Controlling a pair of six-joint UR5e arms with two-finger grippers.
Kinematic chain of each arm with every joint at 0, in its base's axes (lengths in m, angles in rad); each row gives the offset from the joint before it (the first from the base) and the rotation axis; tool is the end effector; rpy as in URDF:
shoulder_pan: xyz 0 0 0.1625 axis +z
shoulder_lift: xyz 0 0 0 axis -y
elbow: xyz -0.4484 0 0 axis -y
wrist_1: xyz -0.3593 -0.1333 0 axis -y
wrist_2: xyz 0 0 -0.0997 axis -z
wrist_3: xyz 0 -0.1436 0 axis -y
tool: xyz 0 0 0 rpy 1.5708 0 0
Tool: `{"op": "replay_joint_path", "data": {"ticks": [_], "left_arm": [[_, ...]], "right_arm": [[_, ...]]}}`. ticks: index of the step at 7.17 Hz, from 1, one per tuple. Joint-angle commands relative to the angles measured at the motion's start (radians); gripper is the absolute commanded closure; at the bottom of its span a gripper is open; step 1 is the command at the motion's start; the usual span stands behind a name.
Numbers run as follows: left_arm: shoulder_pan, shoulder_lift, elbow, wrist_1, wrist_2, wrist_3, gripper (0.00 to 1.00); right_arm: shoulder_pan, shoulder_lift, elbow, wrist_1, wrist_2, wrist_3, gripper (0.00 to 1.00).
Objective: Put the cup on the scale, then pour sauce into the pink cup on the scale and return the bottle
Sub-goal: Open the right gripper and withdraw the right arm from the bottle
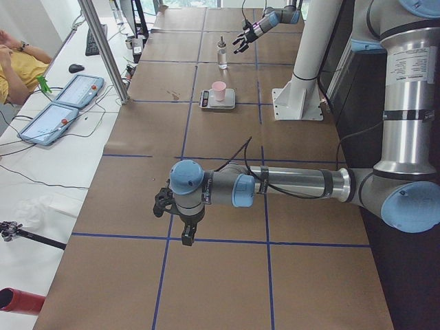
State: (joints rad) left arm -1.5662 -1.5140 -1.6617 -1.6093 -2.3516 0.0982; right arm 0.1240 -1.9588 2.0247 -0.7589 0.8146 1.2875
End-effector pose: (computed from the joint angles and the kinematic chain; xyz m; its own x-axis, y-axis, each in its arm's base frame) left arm -0.0302 -0.4406 0.6924 0.7062 0.1518 -0.6915 -0.0742 0.9872 0.1410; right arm -0.3017 -0.2712 0.5439 0.7802 -0.1077 0.6161 -0.4121 0.6525 0.6359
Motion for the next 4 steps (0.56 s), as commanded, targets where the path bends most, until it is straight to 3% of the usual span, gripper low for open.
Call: {"op": "replay_joint_path", "data": {"ticks": [1,4], "left_arm": [[0.0,-0.002,0.0,0.0,-0.002,0.0,0.0],[0.0,-0.002,-0.003,-0.001,-0.002,-0.002,0.0]], "right_arm": [[0.226,-0.009,0.0,0.053,0.308,-0.149,0.0],[0.611,0.017,-0.035,0.037,0.796,-0.391,0.0]]}}
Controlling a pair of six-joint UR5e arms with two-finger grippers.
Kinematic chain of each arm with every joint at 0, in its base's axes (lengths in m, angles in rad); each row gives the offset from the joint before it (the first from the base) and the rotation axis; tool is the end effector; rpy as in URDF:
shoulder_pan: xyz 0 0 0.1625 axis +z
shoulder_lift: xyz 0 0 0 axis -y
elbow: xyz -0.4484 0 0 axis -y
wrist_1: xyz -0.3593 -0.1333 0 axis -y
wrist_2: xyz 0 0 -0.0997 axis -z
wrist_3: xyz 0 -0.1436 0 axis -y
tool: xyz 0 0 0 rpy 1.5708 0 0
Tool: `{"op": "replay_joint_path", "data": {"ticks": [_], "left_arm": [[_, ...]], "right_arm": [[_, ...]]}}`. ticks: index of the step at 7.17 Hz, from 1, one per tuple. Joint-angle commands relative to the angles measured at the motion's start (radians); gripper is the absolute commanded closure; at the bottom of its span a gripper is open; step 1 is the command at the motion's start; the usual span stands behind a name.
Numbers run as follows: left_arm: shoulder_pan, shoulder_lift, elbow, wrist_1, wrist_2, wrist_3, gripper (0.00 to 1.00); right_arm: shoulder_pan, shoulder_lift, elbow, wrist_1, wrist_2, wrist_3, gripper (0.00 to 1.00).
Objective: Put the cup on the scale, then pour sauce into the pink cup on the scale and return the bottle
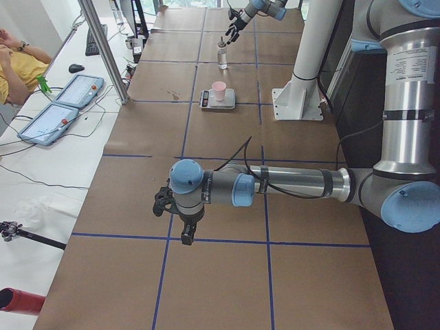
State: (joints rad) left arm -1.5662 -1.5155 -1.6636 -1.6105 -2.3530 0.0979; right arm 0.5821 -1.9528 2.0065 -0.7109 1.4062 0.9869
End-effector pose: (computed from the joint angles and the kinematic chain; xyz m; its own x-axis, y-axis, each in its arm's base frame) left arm -0.0301 -0.4417 0.6906 0.7053 0.1548 -0.6918 -0.0739 0.9866 0.1455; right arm -0.2184 -0.3315 0.5669 0.7845 -0.1347 0.6054 -0.2616 0.8131 0.5200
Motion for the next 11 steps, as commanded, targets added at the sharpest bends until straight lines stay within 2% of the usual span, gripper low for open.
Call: {"op": "replay_joint_path", "data": {"ticks": [1,2,3,4,5,7,9,11], "left_arm": [[0.0,0.0,-0.001,0.0,0.0,0.0,0.0],[0.0,0.0,0.001,0.0,0.0,0.0,0.0],[0.0,0.001,0.001,0.0,0.0,0.0,0.0],[-0.002,0.003,0.001,0.0,-0.002,0.0,0.0],[-0.002,0.003,0.002,0.0,-0.002,0.0,0.0],[-0.002,0.011,0.002,0.0,-0.002,0.002,0.0],[-0.002,0.011,0.002,0.0,-0.002,0.002,0.0],[0.0,0.009,-0.001,0.0,-0.002,0.0,0.0]], "right_arm": [[0.262,0.028,-0.055,-0.042,0.317,-0.124,0.0],[0.359,0.04,-0.072,-0.121,0.388,-0.207,0.0],[0.498,0.078,-0.075,-0.231,0.509,-0.405,0.0],[0.66,0.107,-0.074,-0.34,0.669,-0.529,0.0],[0.779,0.153,-0.074,-0.508,0.783,-0.706,0.0],[0.942,0.293,-0.072,-0.991,0.894,-1.024,0.0],[0.967,0.171,-0.101,-0.995,0.902,-1.076,0.0],[0.973,0.147,-0.147,-0.978,0.901,-1.074,0.0]]}}
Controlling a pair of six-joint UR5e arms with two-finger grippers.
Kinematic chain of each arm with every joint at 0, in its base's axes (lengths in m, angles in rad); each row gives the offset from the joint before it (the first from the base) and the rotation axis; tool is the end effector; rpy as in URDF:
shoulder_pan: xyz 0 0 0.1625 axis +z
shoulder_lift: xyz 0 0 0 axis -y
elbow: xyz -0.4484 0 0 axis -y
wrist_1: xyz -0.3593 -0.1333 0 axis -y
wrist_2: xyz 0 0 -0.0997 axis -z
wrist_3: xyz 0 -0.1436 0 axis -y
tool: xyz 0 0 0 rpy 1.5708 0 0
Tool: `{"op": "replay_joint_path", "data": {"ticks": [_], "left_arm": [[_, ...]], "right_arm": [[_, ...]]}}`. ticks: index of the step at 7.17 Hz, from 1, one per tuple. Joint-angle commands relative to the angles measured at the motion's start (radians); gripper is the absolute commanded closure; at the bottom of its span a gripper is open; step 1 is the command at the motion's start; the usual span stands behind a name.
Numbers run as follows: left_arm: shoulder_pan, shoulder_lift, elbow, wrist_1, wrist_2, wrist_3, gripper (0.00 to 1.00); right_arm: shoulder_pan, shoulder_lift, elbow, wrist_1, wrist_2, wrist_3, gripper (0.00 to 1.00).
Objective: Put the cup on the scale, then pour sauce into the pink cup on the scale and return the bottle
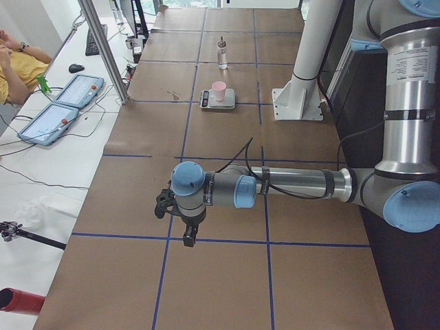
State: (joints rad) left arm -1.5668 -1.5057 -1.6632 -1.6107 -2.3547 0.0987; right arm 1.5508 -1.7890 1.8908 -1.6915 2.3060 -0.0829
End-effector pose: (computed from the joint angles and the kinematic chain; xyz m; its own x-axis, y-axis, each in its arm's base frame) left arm -0.0302 -0.4364 0.6949 0.7041 0.1483 -0.6944 -0.0737 0.9879 0.1363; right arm 0.0298 -0.3587 0.6721 0.7376 -0.0849 0.6699 0.0813 0.9960 0.0367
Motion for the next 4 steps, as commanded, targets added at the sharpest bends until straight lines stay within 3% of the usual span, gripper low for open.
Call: {"op": "replay_joint_path", "data": {"ticks": [1,4], "left_arm": [[0.001,-0.002,-0.004,0.0,0.0,-0.001,0.0],[0.002,-0.027,-0.007,0.005,0.002,-0.007,0.0]], "right_arm": [[0.009,-0.004,-0.03,0.004,0.001,-0.008,0.0],[0.011,-0.001,-0.029,0.004,0.003,-0.008,0.0]]}}
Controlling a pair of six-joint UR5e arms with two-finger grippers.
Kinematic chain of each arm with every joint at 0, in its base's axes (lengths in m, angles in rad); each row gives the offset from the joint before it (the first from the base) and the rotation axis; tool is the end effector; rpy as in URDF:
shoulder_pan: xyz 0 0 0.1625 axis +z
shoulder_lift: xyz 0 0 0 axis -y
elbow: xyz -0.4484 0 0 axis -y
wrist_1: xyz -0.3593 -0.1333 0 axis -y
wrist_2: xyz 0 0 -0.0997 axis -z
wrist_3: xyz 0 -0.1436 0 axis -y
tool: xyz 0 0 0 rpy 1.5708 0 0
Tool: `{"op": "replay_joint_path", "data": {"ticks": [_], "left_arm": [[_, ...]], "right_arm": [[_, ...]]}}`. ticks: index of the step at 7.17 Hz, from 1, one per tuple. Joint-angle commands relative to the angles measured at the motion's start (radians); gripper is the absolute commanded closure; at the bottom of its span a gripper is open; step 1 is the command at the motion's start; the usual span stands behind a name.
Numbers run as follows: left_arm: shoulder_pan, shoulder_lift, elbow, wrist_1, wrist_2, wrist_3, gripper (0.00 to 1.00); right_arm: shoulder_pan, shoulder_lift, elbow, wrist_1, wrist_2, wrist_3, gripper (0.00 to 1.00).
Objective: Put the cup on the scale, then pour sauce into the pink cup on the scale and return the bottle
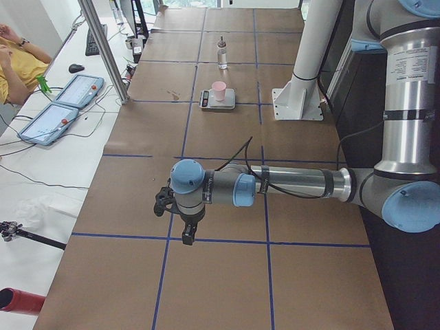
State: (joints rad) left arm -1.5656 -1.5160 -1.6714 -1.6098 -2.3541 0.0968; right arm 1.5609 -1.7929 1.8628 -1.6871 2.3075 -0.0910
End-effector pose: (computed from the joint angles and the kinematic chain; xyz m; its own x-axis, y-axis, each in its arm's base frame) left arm -0.0297 -0.4425 0.6867 0.7044 0.1595 -0.6916 -0.0736 0.9856 0.1523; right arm 0.0333 -0.3547 0.6857 0.7370 -0.0670 0.6726 0.0772 0.9969 0.0148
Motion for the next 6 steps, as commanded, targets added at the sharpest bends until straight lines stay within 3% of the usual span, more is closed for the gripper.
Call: {"op": "replay_joint_path", "data": {"ticks": [1,6], "left_arm": [[0.001,-0.023,0.005,0.005,0.001,-0.006,0.0],[0.001,-0.017,-0.005,-0.002,0.009,-0.003,0.0]], "right_arm": [[0.001,0.016,-0.001,0.001,0.001,0.004,0.0],[0.001,0.024,-0.007,0.0,0.0,0.004,0.0]]}}
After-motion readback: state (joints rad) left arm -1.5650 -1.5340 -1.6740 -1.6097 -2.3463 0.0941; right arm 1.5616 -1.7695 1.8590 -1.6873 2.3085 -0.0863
